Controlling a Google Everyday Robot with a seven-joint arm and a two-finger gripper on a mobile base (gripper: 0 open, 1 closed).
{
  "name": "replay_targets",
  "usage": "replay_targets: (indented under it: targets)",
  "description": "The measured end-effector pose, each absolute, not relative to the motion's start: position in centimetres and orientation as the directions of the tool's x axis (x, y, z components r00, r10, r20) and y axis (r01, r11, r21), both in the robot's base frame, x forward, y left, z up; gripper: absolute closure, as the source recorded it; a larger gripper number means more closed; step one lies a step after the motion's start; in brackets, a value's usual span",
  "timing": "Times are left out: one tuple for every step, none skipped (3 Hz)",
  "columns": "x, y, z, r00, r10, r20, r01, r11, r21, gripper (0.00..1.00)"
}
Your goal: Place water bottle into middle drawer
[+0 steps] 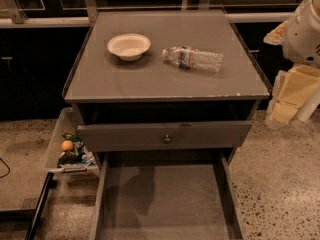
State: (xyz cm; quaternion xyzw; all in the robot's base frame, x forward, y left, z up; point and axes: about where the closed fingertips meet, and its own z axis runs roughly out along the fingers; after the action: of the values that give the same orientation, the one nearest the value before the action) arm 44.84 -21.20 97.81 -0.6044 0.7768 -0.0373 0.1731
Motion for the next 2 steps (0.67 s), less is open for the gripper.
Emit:
replay_targets:
  targets:
    - [47.6,-20.1,97.0,-0.182,-0.955,-0.234,-0.926,0.246,-0.286,0.0]
    - [50.2,-19.3,96.4,-0.144,-0.955,-0.258,-0.924,0.223,-0.311,0.0]
